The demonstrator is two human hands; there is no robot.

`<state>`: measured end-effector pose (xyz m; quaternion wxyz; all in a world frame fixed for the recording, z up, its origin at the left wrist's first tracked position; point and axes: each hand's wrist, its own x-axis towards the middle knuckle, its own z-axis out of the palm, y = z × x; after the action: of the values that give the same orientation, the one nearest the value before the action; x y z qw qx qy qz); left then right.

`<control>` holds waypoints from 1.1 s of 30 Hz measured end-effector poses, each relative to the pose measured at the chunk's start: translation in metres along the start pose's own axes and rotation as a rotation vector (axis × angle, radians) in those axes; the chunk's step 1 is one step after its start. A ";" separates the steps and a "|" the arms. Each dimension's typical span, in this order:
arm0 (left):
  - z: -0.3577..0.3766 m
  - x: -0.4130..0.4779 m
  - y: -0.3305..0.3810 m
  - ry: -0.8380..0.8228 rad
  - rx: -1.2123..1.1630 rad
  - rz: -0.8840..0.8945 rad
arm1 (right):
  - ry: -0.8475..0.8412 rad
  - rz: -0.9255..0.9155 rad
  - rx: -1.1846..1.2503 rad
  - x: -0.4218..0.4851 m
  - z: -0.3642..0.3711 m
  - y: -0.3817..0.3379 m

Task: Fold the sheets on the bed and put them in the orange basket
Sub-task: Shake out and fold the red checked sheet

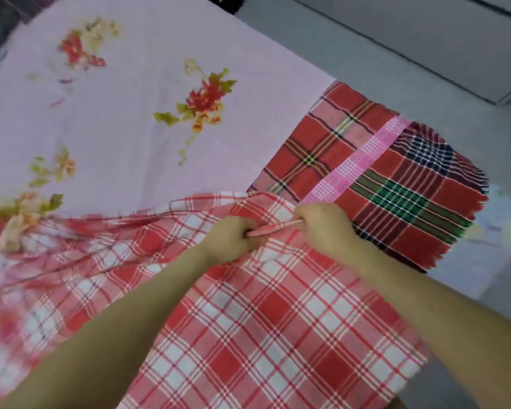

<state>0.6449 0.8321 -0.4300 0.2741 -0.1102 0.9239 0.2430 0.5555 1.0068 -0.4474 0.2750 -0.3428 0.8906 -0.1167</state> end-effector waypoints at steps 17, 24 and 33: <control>-0.141 -0.088 -0.237 0.391 0.536 -0.151 | -0.122 0.159 -0.469 0.065 0.008 -0.032; -0.075 -0.128 -0.226 -0.031 0.324 -0.276 | -0.198 -0.189 -0.412 0.131 -0.021 -0.211; -0.048 -0.173 -0.305 0.346 0.151 -0.660 | -0.177 -0.316 -0.079 0.219 0.093 -0.372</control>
<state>0.8682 0.5580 -0.4164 0.1850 -0.4207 0.8867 0.0510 0.6774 0.5823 -0.4660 0.3170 -0.4978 0.8020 -0.0925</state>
